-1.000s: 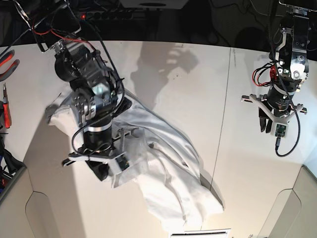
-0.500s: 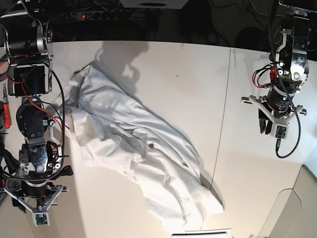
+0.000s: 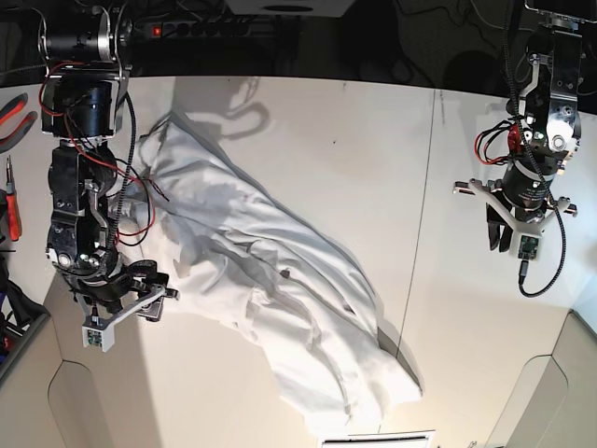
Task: Layout the t-shirt on the table in an organized manner, then fold the t-shirt properly
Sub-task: 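Drag the held t-shirt across the table with the right gripper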
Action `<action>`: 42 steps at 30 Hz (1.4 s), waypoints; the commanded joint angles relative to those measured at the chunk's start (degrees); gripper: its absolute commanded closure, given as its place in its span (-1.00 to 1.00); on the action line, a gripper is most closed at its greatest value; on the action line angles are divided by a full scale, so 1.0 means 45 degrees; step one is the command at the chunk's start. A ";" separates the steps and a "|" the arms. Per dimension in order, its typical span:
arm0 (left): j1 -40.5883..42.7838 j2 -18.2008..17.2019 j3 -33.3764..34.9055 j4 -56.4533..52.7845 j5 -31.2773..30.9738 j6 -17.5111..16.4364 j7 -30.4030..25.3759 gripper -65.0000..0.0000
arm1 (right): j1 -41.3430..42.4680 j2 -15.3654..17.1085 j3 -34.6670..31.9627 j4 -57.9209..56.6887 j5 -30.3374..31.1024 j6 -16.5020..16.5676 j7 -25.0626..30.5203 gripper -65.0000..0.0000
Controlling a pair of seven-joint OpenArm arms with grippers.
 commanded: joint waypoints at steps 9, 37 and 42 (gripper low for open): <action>-0.0087 -0.0160 -0.0083 0.0189 -0.0092 -0.0291 -0.0223 0.60 | 0.2569 -0.0078 0.0903 -0.5416 0.0627 0.0821 0.1700 -0.23; -0.0102 -0.0160 -0.0083 0.0189 -0.0092 -0.0287 -0.0423 0.60 | 0.5280 0.0500 0.0889 -0.0617 -0.2059 -0.0850 0.2186 0.32; -0.0102 -0.0160 -0.0083 0.0189 -0.0092 -0.0287 -0.0418 0.60 | 0.5187 0.0491 0.0889 -0.0617 -0.2696 -0.0855 0.2346 -0.16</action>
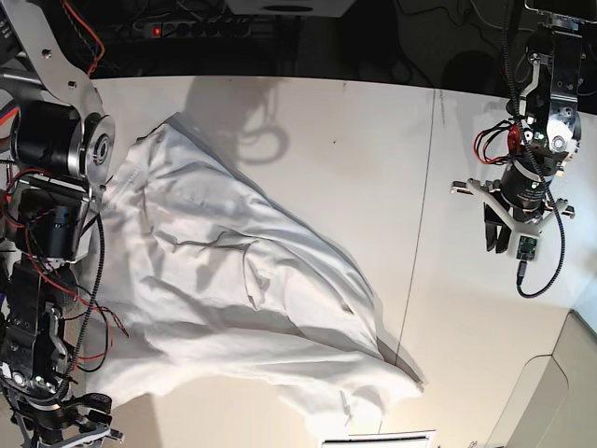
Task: Layout the t-shirt on the table in an organized manner, then fold the t-shirt properly
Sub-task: 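Drag the held t-shirt across the table with the right gripper, then release and regrasp the t-shirt body with the right gripper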
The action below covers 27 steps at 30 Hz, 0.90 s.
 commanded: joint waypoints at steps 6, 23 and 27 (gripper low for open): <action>-0.0136 -0.0165 -0.0083 0.0189 0.0005 -0.0034 -0.0335 0.60 | 0.0466 0.0112 -0.0015 0.0199 0.0952 0.1059 -0.0758 0.42; -0.0709 -0.0165 -0.0083 0.0189 0.0005 -0.0039 -0.0520 0.60 | -0.3682 -0.2511 -0.4099 0.0257 0.3929 0.4590 -0.1069 1.00; -0.0840 -0.0165 -0.0083 0.0189 0.0010 -0.0034 -0.0461 0.60 | -0.3774 -0.2594 -0.6280 0.0257 0.3215 0.4099 -0.1554 1.00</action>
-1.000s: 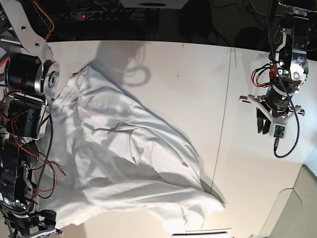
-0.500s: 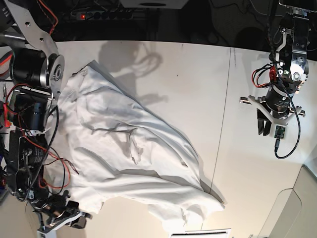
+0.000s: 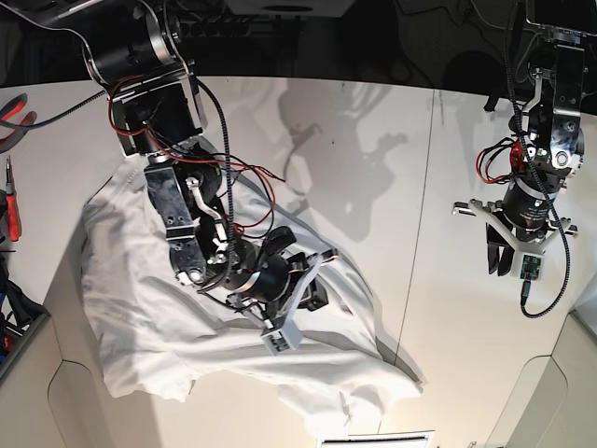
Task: Layout the t-shirt on the table in an organized manner, then fold the t-shirt properly
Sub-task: 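Release and regrasp the t-shirt body with the right gripper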
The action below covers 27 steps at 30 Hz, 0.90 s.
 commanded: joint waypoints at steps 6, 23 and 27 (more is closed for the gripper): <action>-0.0131 -0.0165 -0.0083 0.0189 0.0005 0.0010 -0.0015 0.60 | 0.0010 0.0010 -0.1350 0.0209 -0.2059 -0.2317 -0.0554 1.00; -0.0175 -0.0165 -0.0083 0.0189 0.0005 0.0010 -0.0083 0.60 | -0.2016 0.1637 -0.1375 0.0238 0.0029 0.0146 -0.3959 1.00; -0.0175 -0.0170 -0.0083 0.0189 0.0005 0.0005 -0.0078 0.60 | -0.2016 0.2123 -0.1375 0.0476 0.2011 0.1054 -0.6785 1.00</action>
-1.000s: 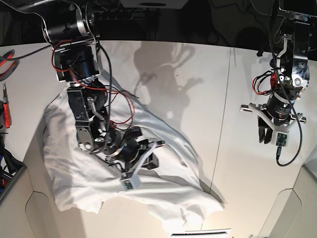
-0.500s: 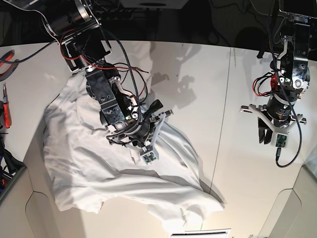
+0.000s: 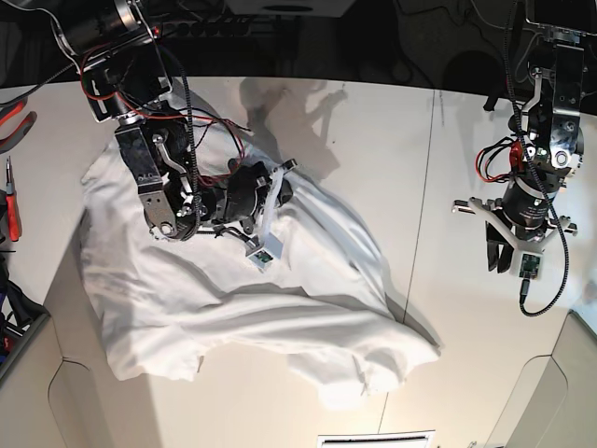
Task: Layout the t-shirt on the table in an organized manner, then fold the t-shirt properly
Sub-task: 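Release and regrasp the t-shirt body with the right gripper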
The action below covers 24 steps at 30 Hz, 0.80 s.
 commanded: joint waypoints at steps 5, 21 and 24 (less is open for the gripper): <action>-0.0170 -0.0175 -0.0083 0.0189 0.0005 0.0005 -0.0287 0.60 | -0.0068 0.1015 -0.0049 0.0296 0.0155 0.0432 -0.2909 1.00; -0.0238 -0.0175 -0.0083 0.0146 0.0073 -0.0675 -0.0321 0.59 | 0.0029 0.2662 0.2914 0.4541 0.0068 -0.1481 -0.0219 1.00; -0.0272 -0.0170 -0.0078 -0.0107 0.0398 -0.1836 -0.0330 0.35 | 0.0024 0.2069 0.3016 0.5265 0.0165 -0.1481 -0.0165 1.00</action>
